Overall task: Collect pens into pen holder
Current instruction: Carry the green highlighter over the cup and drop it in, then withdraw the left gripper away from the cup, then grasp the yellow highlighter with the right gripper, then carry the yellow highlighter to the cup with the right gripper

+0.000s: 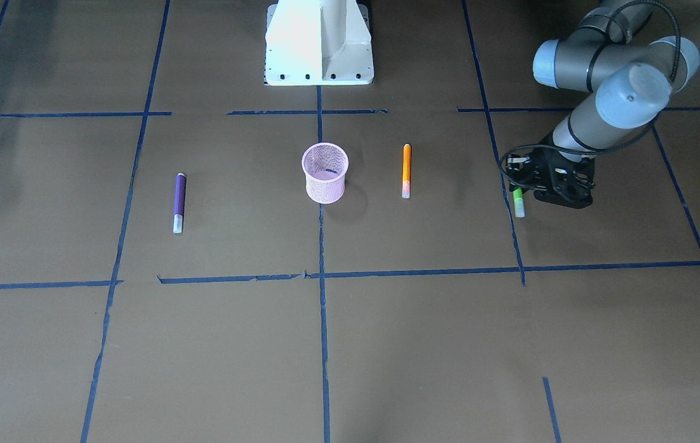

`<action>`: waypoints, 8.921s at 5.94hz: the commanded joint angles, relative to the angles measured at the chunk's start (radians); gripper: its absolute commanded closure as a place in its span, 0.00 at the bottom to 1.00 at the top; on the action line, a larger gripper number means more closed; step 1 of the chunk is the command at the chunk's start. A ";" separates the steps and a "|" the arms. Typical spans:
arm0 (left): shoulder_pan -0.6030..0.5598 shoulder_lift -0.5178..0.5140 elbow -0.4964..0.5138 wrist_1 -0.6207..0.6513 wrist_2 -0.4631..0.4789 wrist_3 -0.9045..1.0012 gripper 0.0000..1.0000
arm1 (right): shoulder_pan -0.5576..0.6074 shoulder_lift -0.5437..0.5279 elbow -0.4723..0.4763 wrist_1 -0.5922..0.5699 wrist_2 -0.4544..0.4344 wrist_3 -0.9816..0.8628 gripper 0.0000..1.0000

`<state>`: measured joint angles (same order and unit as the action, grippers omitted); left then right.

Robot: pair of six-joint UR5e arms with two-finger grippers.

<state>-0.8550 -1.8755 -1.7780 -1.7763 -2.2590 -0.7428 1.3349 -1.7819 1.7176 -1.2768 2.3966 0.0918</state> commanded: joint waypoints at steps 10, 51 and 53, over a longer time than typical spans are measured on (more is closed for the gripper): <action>0.478 -0.358 -0.049 -0.011 0.871 -0.507 0.83 | -0.016 0.004 -0.030 0.137 -0.002 0.006 0.00; 0.134 0.032 -0.153 0.001 0.440 -0.089 0.29 | -0.857 0.611 0.243 0.258 -0.930 1.155 1.00; 0.136 0.030 -0.152 -0.002 0.440 -0.090 0.28 | -1.027 0.697 0.234 0.255 -1.275 1.242 1.00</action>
<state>-0.7199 -1.8450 -1.9301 -1.7772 -1.8191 -0.8326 0.3939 -1.1281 1.9548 -1.0198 1.2955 1.2882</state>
